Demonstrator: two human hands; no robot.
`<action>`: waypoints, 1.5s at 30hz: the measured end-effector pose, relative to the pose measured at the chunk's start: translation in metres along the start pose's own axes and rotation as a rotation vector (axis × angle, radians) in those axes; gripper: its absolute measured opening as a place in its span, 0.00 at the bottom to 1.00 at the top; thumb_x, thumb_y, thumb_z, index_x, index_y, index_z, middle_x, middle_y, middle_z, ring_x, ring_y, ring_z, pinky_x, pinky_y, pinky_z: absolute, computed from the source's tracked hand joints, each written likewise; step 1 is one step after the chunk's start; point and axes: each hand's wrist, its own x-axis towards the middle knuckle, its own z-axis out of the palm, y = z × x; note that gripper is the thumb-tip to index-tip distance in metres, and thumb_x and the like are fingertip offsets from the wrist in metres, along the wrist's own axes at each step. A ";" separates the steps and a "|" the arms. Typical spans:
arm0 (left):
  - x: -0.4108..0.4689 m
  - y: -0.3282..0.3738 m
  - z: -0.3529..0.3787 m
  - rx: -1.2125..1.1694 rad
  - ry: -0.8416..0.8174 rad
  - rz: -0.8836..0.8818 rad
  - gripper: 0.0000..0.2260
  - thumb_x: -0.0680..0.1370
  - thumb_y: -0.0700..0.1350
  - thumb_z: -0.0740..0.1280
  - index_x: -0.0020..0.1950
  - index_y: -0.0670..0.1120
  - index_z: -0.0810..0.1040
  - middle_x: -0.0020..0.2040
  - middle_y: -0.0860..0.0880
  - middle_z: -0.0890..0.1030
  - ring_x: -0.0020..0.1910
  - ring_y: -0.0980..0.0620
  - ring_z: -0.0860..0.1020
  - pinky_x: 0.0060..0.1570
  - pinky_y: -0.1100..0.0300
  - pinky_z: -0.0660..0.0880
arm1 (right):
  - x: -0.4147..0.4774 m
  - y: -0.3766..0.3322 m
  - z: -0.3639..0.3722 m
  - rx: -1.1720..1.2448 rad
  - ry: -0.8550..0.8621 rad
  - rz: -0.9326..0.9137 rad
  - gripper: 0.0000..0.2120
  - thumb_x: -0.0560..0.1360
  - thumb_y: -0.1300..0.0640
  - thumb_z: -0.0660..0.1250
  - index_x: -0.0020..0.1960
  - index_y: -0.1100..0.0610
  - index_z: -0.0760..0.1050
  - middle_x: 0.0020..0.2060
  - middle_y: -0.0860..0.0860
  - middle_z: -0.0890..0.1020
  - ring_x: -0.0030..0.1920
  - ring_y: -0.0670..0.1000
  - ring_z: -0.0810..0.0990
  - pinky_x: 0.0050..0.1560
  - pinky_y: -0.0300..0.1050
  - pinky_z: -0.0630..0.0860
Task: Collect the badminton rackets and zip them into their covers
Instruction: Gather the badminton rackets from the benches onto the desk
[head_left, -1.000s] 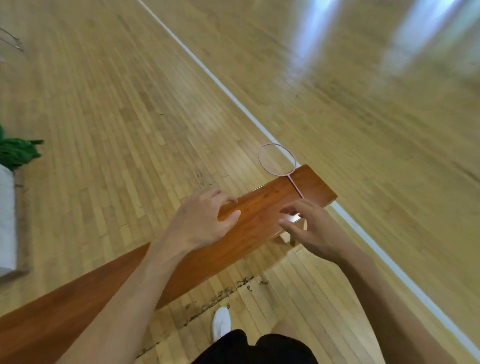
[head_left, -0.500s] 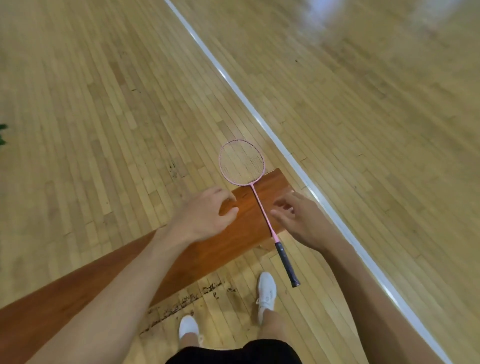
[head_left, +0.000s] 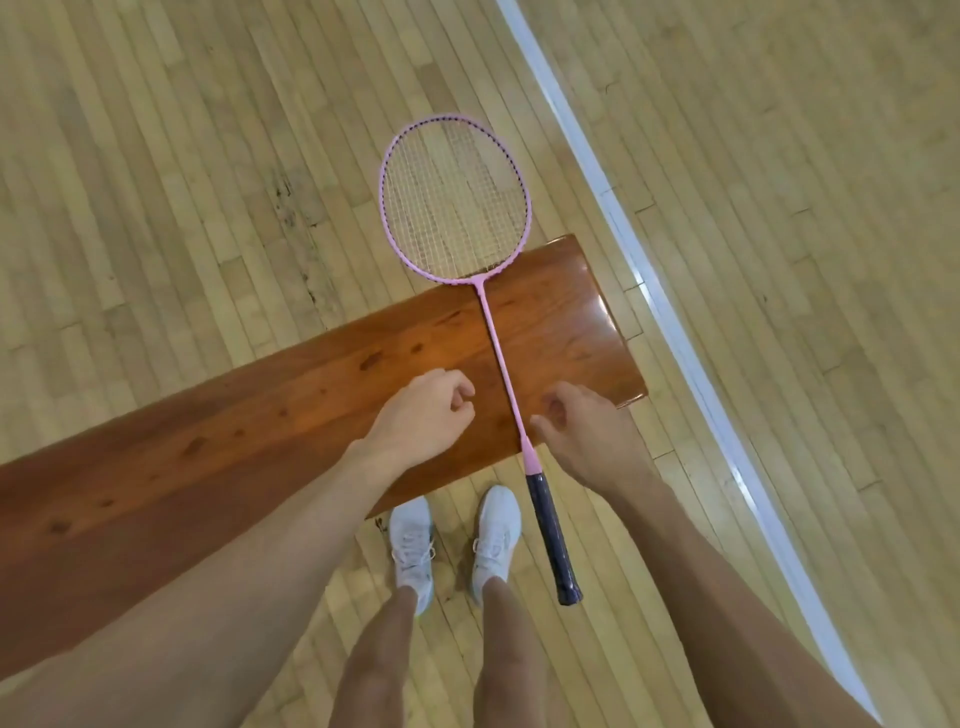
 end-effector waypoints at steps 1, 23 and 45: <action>0.011 -0.004 0.012 -0.028 0.013 -0.020 0.09 0.78 0.48 0.63 0.57 0.51 0.76 0.50 0.54 0.76 0.49 0.54 0.75 0.46 0.62 0.72 | 0.011 0.000 0.010 0.011 -0.021 0.025 0.09 0.77 0.49 0.64 0.54 0.53 0.74 0.46 0.47 0.76 0.44 0.46 0.74 0.36 0.36 0.69; -0.039 0.027 0.009 -0.692 -0.311 -0.321 0.09 0.76 0.48 0.66 0.55 0.49 0.80 0.49 0.48 0.83 0.46 0.51 0.83 0.55 0.52 0.79 | 0.023 -0.044 -0.008 0.194 -0.003 0.127 0.04 0.74 0.59 0.69 0.44 0.55 0.73 0.38 0.49 0.80 0.35 0.46 0.77 0.30 0.33 0.67; -0.465 -0.131 -0.099 -0.783 0.558 -0.332 0.08 0.71 0.46 0.72 0.49 0.48 0.79 0.44 0.45 0.81 0.41 0.48 0.78 0.40 0.56 0.73 | -0.278 -0.389 0.037 0.251 -0.146 -0.703 0.07 0.77 0.58 0.65 0.48 0.63 0.73 0.29 0.51 0.82 0.29 0.46 0.82 0.36 0.49 0.82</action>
